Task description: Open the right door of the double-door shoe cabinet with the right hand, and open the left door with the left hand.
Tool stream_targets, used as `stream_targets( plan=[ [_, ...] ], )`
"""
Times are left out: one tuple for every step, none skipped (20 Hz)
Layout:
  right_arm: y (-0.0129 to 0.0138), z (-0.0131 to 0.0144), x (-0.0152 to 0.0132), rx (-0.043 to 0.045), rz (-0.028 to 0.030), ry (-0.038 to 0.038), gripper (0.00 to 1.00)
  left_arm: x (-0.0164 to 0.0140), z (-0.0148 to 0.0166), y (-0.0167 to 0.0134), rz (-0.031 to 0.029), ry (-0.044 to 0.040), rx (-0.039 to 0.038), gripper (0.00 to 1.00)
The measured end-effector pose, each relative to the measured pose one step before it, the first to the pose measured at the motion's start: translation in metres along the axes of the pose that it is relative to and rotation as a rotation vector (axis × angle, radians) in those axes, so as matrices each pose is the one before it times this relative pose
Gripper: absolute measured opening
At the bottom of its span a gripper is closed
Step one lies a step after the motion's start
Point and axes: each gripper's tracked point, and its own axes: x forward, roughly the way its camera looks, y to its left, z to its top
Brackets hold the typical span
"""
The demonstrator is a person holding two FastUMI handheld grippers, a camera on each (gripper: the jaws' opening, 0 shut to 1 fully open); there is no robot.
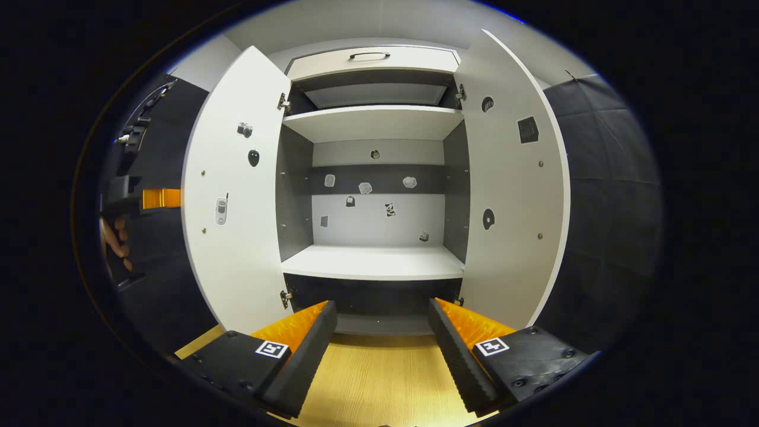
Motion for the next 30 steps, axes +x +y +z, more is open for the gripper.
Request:
stream_targets(
  plan=[
    [0.00135, -0.00052, 0.00084, -0.00056, 0.00467, 0.00252, 0.98, -0.00143, 0.00223, -0.00409, -0.02219, 0.00026, -0.04461, 0.06],
    [0.00217, -0.00035, 0.00088, -0.00308, 0.00474, 0.00278, 0.98, 0.00078, -0.00150, -0.00077, -0.00592, 0.00305, -0.02171, 0.05],
    [0.00190, -0.00042, 0.00088, -0.00287, 0.00284, 0.00501, 0.98, -0.00185, -0.00089, 0.00211, 0.00450, -0.00561, 0.00841, 0.05],
    [0.00025, -0.00037, 0.00060, 0.00054, 0.00095, 0.00581, 0.99, -0.00271, -0.00346, 0.00286, 0.00985, 0.00350, 0.02105, 0.05],
    [-0.00102, 0.00061, -0.00008, 0.00611, -0.00013, 0.00157, 0.98, -0.00296, -0.00423, 0.00165, 0.00400, 0.00982, 0.01861, 0.05],
    [-0.00059, 0.00145, -0.00056, 0.00631, -0.00109, 0.00143, 0.99, -0.00226, -0.00418, -0.00200, -0.00294, 0.01146, 0.00513, 0.05],
    [-0.00071, -0.00016, -0.00042, 0.00178, -0.00171, 0.00567, 0.99, -0.00342, -0.00294, -0.00062, -0.00675, 0.01207, -0.00707, 0.05],
    [-0.00125, -0.00064, -0.00098, -0.00316, -0.00208, 0.00858, 0.98, -0.00480, -0.00248, 0.00070, -0.00364, 0.00388, -0.01054, 0.05],
    [-0.00226, -0.00025, -0.00133, -0.00661, -0.00252, 0.00801, 0.98, -0.00352, -0.00072, 0.00123, -0.00059, 0.00274, -0.01004, 0.05],
    [-0.00313, 0.00049, -0.00083, -0.00481, -0.00145, 0.00628, 0.99, -0.00320, -0.00122, 0.00208, 0.00597, 0.00637, -0.00895, 0.05],
    [-0.00215, 0.00069, -0.00146, 0.00057, 0.00165, 0.00081, 0.99, -0.00501, -0.00018, 0.00341, 0.01149, 0.00224, -0.00804, 0.05],
    [-0.00155, 0.00162, -0.00122, 0.00493, 0.00238, -0.00340, 0.98, -0.00475, 0.00030, 0.00094, 0.00796, -0.00024, -0.00957, 0.05],
    [-0.00328, 0.00198, -0.00182, 0.00543, 0.00255, -0.00370, 0.98, -0.00557, 0.00154, 0.00134, 0.01104, -0.00145, -0.01045, 0.05],
    [-0.00396, 0.00146, -0.00233, 0.00459, 0.00485, -0.00233, 0.98, -0.00459, -0.00014, -0.00061, 0.01041, -0.00045, -0.00427, 0.05],
    [-0.00465, 0.00204, -0.00278, 0.00386, 0.00590, -0.00444, 0.98, -0.00684, -0.00062, 0.00007, 0.01545, 0.00034, 0.00088, 0.05],
    [-0.00463, 0.00278, -0.00289, 0.00201, 0.00475, -0.00762, 0.98, -0.00563, -0.00284, -0.00106, 0.01780, 0.00194, 0.00159, 0.05],
    [-0.00725, 0.00293, -0.00282, 0.00117, 0.00202, -0.00865, 0.98, -0.00532, -0.00373, -0.00363, 0.01734, 0.00193, 0.00097, 0.05],
    [-0.00905, 0.00287, -0.00330, 0.00392, 0.00099, -0.00620, 0.98, -0.00635, -0.00551, -0.00664, 0.01648, 0.00358, 0.00361, 0.05],
    [-0.00834, 0.00214, -0.00376, 0.00772, 0.00372, 0.00152, 0.98, -0.00694, -0.00505, -0.00729, 0.02012, 0.00472, 0.00664, 0.05],
    [-0.00595, 0.00252, -0.00381, 0.00761, 0.00614, -0.00056, 0.98, -0.00790, -0.00421, -0.01060, 0.01062, 0.00130, 0.01174, 0.05],
    [-0.00753, 0.00426, -0.00582, 0.00472, 0.00330, -0.00860, 0.98, -0.00744, -0.00439, -0.01464, -0.00937, 0.00880, 0.01799, 0.05],
    [-0.00831, 0.00457, -0.00568, 0.00083, 0.00185, -0.01293, 0.98, -0.00821, -0.00732, -0.01716, -0.01615, 0.01951, 0.01898, 0.05],
    [-0.00790, 0.00409, -0.00627, -0.00334, 0.00336, -0.00771, 0.98, -0.00688, -0.00346, -0.01503, -0.00636, 0.01574, 0.01554, 0.05],
    [-0.00578, 0.00263, -0.00600, -0.00270, 0.00659, -0.00679, 0.98, -0.00606, -0.00023, -0.01524, -0.00336, 0.00284, 0.00525, 0.05],
    [-0.00543, 0.00434, -0.00467, 0.00244, 0.00578, -0.01209, 0.98, -0.00632, 0.00151, -0.01516, -0.00835, -0.00506, -0.00808, 0.07],
    [-0.00545, 0.00427, -0.00411, 0.00637, 0.00648, -0.01135, 0.98, -0.00777, 0.00168, -0.01704, -0.01106, -0.01036, -0.01237, 0.05],
    [-0.00555, 0.00357, -0.00427, 0.00752, 0.00636, -0.00559, 0.99, -0.00625, 0.00211, -0.01516, -0.01363, -0.00877, -0.00671, 0.14],
    [-0.00508, 0.00440, -0.00379, 0.00721, 0.00561, -0.00587, 0.98, -0.00568, -0.00194, -0.01029, 0.00074, -0.00242, 0.00201, 0.18],
    [-0.00466, 0.00512, -0.00400, 0.00577, 0.00193, -0.00858, 0.98, -0.00425, -0.00066, -0.00744, 0.00718, -0.00274, 0.00855, 0.22],
    [-0.00464, 0.00502, -0.00176, 0.00540, 0.00116, -0.01000, 0.98, -0.00373, 0.00058, -0.00697, 0.00520, -0.00398, 0.01067, 0.24]
  ],
)
